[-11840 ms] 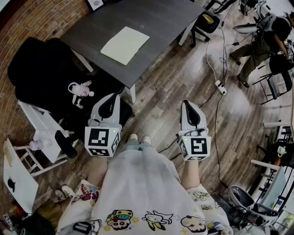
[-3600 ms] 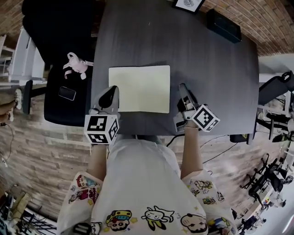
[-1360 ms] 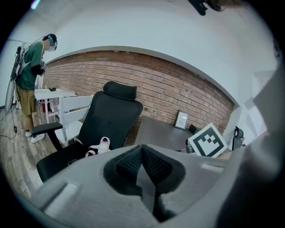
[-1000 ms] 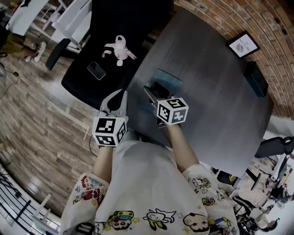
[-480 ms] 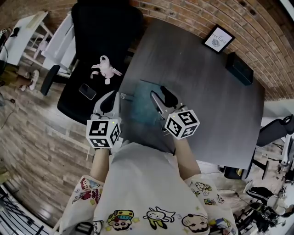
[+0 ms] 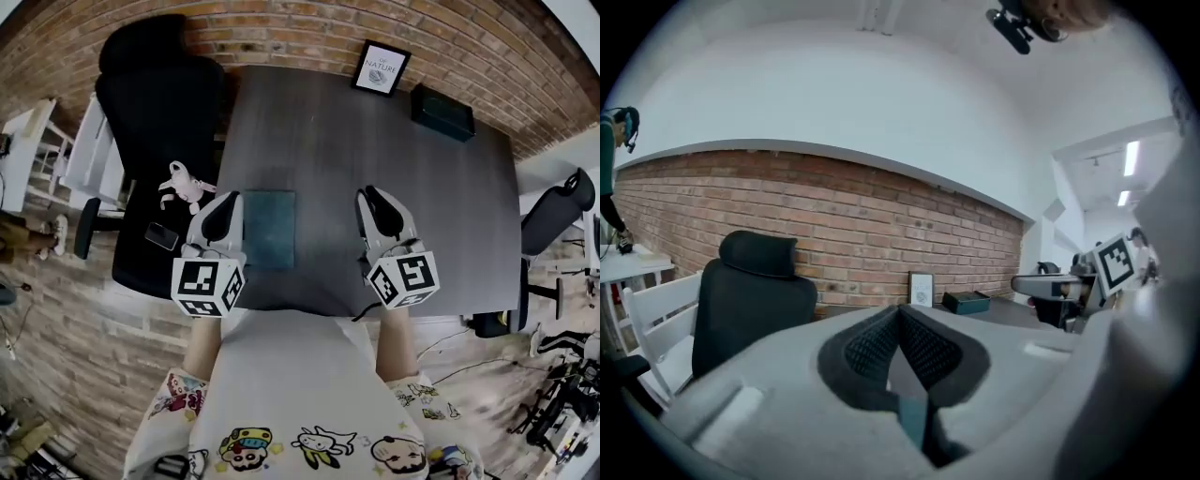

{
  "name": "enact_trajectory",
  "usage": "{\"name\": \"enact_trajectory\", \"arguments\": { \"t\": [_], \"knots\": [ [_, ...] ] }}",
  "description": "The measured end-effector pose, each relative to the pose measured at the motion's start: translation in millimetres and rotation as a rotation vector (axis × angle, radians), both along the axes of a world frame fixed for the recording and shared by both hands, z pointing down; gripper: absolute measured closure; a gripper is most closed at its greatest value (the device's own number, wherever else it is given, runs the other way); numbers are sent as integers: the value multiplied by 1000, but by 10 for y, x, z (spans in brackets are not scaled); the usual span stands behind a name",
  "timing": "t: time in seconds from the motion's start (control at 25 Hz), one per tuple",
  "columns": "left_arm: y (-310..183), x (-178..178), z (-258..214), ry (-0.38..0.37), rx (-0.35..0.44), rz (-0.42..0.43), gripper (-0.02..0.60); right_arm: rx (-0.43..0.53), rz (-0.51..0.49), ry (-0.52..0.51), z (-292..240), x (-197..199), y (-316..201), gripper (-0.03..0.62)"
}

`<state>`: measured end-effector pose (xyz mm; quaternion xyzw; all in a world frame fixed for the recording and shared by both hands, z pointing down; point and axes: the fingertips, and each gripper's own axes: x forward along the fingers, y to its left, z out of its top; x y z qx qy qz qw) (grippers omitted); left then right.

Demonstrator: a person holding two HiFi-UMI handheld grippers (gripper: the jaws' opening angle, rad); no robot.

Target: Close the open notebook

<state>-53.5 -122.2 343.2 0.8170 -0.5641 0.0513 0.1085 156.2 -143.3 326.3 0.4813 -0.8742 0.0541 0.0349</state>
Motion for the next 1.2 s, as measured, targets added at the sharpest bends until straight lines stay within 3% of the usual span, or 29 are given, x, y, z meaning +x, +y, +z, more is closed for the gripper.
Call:
{"name": "enact_trajectory", "arguments": {
  "t": [0.2, 0.4, 1.2],
  "knots": [
    [-13, 277, -62, -18, 16, 71, 581, 55, 130, 62, -101, 497, 165, 585],
    [27, 420, 9, -21, 4, 99, 583, 59, 196, 77, -20, 752, 288, 585],
    [123, 331, 64, -37, -7, 70, 583, 58, 121, 56, -48, 486, 266, 586]
  ]
}}
